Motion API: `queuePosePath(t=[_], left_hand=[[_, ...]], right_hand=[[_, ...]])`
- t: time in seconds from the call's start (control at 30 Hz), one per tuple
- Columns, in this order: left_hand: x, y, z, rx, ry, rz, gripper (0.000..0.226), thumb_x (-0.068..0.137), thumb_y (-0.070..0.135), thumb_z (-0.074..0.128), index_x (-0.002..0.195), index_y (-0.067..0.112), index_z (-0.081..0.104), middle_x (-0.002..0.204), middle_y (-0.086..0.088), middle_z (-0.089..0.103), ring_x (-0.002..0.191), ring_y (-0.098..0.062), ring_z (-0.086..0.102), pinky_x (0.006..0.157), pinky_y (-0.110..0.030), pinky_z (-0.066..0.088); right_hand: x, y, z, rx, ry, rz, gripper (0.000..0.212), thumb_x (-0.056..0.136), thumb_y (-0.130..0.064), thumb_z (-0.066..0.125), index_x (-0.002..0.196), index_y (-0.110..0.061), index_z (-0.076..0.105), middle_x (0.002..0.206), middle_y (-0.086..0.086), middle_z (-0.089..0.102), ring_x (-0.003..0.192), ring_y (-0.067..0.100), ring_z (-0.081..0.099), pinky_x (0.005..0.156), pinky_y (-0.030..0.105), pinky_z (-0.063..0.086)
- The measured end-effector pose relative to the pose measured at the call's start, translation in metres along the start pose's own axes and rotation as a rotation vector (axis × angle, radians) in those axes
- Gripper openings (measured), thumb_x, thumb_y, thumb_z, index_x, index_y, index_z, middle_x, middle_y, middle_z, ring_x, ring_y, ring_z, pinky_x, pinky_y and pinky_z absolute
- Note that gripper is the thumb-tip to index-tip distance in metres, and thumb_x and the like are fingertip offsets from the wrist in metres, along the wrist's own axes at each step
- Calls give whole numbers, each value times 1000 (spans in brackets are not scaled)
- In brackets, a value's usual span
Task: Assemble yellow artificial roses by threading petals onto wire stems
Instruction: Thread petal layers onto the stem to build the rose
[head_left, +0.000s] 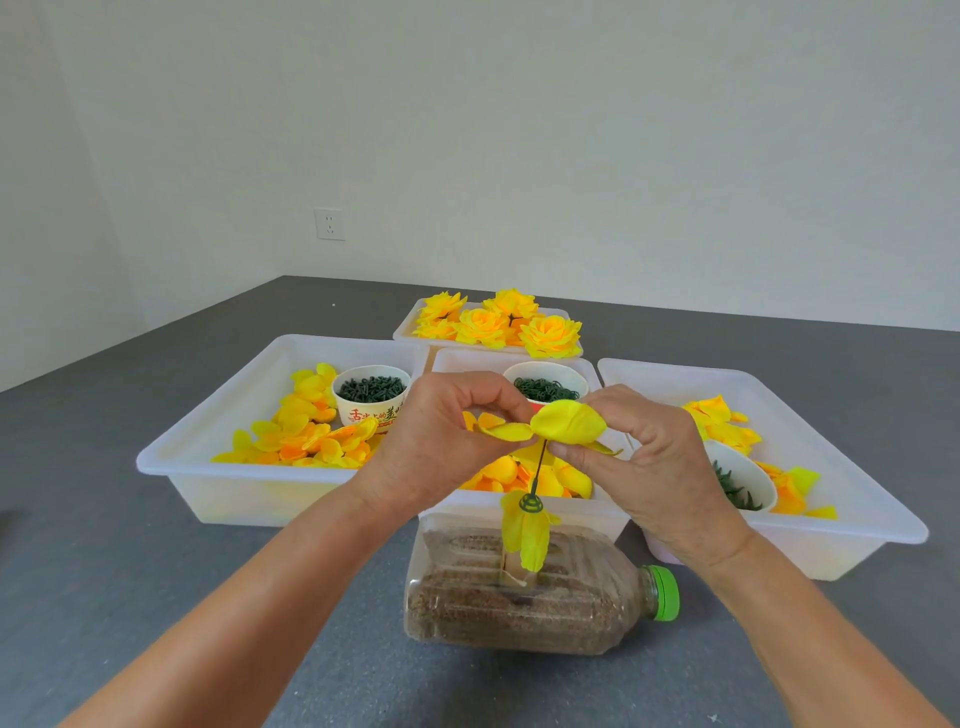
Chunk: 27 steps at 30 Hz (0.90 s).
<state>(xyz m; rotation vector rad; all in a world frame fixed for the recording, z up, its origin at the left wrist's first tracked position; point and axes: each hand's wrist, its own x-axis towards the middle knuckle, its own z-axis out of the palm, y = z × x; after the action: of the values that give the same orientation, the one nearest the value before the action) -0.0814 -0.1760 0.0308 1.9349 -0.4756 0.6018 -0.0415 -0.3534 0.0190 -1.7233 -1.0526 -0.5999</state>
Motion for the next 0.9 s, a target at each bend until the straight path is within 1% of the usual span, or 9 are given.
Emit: queuePosePath(t=[0.1,0.2,0.37,0.53,0.63,0.7,0.77,0.83,0.9], left_hand=[[-4,-1,0,35,-22,42,15,73,-1,75,77,13,70,78,3,69,74,-2,62,72,-15,49],[-6,-3,-1,59,-24,53,17,73,-2,74,79,14,70,81,1,69,77,-4,63,74,-16,49],[-7,-5,-2,132,-2,39,15,74,3,75,88,7,73,86,0,71,82,-4,64,77,-14,48],[-8,-10,-3,188,42,-27,27,73,4,76,91,22,68,87,7,64,78,-7,60,76,-19,51],[-7,-12,-2,209,35,-218,33,79,-7,64,95,22,66,90,1,62,80,-14,60,71,-27,55],[-6,-10,-3,55,62,-406,28,88,-5,52,96,18,65,88,-3,63,71,-15,59,62,-26,55],[-5,-4,-5,-153,67,-583,18,96,13,46,96,14,64,79,-5,62,59,-13,58,51,-23,51],[-5,0,-8,-245,3,-715,27,95,33,48,98,11,63,74,-8,63,56,-18,61,49,-25,50],[-6,2,-9,-263,-85,-765,36,87,41,58,103,8,60,83,-11,65,61,-22,64,51,-26,51]], right_hand=[[-3,1,0,-75,-41,-30,11,73,-15,72,83,-12,75,80,8,71,79,25,62,72,44,50],[-5,1,0,-155,-64,-54,13,74,-14,71,80,-2,74,79,9,71,79,27,63,73,47,50],[-7,0,0,-304,-53,-145,9,75,-10,71,78,-2,74,77,7,70,76,30,62,69,46,49],[-11,-1,1,-569,-21,-271,2,74,-8,72,75,-6,70,74,4,65,74,29,58,67,37,43],[-14,-3,3,-656,-4,-348,4,71,-6,72,75,-7,69,74,3,62,73,28,56,70,30,36],[-16,-3,4,-675,-12,-365,9,68,-7,74,76,-9,71,76,2,63,75,27,57,72,29,33],[-19,-2,5,-697,-21,-364,19,62,-2,80,78,-10,72,76,3,63,75,26,56,72,30,34],[-21,-2,7,-722,-35,-358,27,57,3,82,78,-10,72,76,4,62,75,27,55,69,32,36],[-23,-2,9,-725,-43,-356,29,57,4,82,79,-11,73,76,4,61,74,28,56,67,34,37]])
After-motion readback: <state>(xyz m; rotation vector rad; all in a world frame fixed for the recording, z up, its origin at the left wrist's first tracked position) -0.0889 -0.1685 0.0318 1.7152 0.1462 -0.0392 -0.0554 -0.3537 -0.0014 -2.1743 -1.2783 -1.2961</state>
